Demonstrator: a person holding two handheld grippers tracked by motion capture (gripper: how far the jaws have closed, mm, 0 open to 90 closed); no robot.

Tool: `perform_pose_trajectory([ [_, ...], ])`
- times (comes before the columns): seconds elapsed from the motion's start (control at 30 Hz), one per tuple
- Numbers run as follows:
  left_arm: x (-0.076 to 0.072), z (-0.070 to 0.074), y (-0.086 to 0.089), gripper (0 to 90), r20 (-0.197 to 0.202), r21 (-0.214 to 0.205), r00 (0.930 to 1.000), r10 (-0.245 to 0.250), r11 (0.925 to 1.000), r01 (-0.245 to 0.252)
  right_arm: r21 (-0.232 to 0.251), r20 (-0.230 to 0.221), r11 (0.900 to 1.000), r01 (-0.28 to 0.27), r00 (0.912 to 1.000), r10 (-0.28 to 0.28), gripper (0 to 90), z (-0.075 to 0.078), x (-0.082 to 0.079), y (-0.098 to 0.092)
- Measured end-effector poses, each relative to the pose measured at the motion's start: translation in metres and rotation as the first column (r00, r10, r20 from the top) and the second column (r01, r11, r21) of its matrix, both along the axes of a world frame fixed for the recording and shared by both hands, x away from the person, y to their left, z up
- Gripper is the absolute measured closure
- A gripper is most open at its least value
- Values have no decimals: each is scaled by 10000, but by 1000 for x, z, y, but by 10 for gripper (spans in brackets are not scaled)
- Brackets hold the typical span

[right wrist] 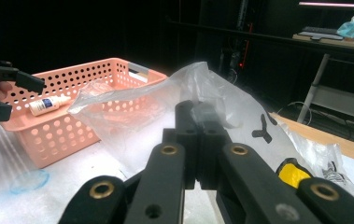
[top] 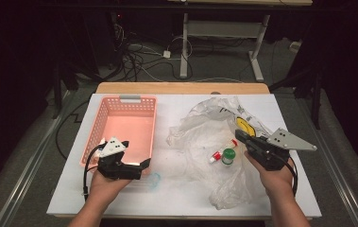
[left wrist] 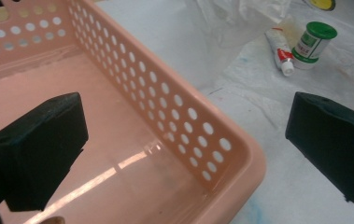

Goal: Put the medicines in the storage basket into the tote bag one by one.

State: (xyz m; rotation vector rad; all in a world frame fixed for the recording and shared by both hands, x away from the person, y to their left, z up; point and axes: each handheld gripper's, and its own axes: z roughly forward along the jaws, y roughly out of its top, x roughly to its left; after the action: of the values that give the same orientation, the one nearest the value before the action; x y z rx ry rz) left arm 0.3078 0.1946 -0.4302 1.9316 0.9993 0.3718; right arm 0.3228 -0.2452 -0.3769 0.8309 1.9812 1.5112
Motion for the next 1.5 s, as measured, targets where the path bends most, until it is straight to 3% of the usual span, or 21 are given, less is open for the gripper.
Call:
perform_pose_trajectory([
  [0.33,0,1,29,0,-11,44,9971,764,9971,-764,19,13,10000,-3,10000,3,900,0,0,-1],
  [0.63,2,0,56,0,-186,20,9898,1409,9900,-1409,67,-40,10000,40,10000,-40,900,0,0,-1],
  [1.1,3,-4,80,2,-382,120,9791,1998,9798,-1995,36,-16,10000,48,10000,-47,900,0,1,-1],
  [1.33,6,-1,87,134,-393,31,9790,1999,9798,-1999,-28,-65,10000,54,10000,-54,900,-1,1,0],
  [1.43,11,3,89,194,-617,240,9778,2001,9797,-1990,-62,-50,10000,41,10000,-41,900,-2,1,0],
  [1.5,14,4,90,280,-795,403,9782,1916,9812,-1889,-80,-77,10000,34,10000,-35,900,-3,2,1],
])
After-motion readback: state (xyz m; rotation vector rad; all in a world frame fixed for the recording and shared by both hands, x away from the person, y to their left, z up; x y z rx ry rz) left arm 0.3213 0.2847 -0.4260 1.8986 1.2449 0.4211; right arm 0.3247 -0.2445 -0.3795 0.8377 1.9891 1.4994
